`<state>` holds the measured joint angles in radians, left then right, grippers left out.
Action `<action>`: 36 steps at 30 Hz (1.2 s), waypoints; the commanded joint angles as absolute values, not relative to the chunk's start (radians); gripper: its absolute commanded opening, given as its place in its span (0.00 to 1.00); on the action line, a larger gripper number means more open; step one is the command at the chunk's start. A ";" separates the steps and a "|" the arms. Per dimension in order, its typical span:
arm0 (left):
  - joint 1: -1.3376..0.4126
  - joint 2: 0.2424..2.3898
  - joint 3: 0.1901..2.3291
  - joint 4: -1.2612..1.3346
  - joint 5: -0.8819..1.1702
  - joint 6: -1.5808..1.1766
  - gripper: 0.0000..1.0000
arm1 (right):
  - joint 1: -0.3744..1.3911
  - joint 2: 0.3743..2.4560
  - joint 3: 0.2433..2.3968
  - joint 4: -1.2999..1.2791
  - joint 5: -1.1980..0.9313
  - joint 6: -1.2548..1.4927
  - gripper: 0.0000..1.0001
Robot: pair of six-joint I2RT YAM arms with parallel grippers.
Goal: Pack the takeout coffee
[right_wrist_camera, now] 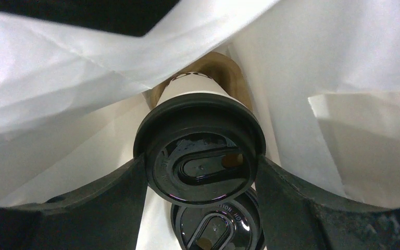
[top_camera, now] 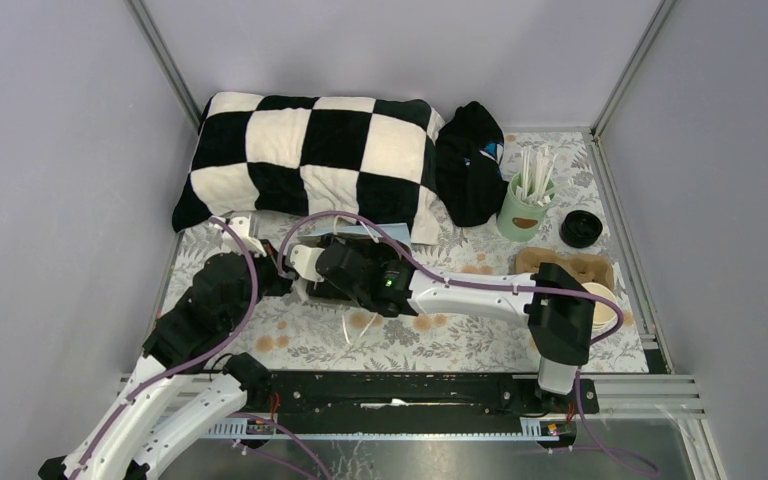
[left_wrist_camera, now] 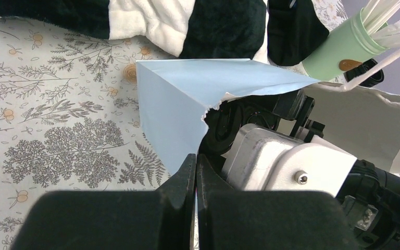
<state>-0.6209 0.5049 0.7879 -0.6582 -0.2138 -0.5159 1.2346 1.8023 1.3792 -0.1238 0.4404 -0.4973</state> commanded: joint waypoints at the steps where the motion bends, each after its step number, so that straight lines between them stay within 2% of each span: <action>1: -0.640 0.539 0.868 -0.653 -0.035 -0.567 0.00 | 1.245 1.813 1.449 -0.199 0.448 -0.389 0.43; 14: -0.640 0.551 0.952 -0.781 0.141 -0.664 0.00 | 1.293 1.748 1.492 -0.437 0.349 -0.226 0.41; 19: -0.640 0.558 0.928 -0.793 0.118 -0.699 0.00 | 1.313 1.733 1.505 -0.459 0.370 -0.187 0.39; 27: -0.640 0.519 0.814 -0.687 0.067 -0.677 0.00 | 1.359 1.778 1.583 -0.544 0.456 -0.111 0.37; 36: -0.640 0.434 0.685 -0.531 0.051 -0.593 0.00 | 1.354 1.769 1.493 -0.484 0.452 -0.182 0.38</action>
<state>-0.6224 0.4313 0.7444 -0.6250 -0.0204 -0.6518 1.3331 1.7615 1.5097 -0.5926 0.4709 -0.1612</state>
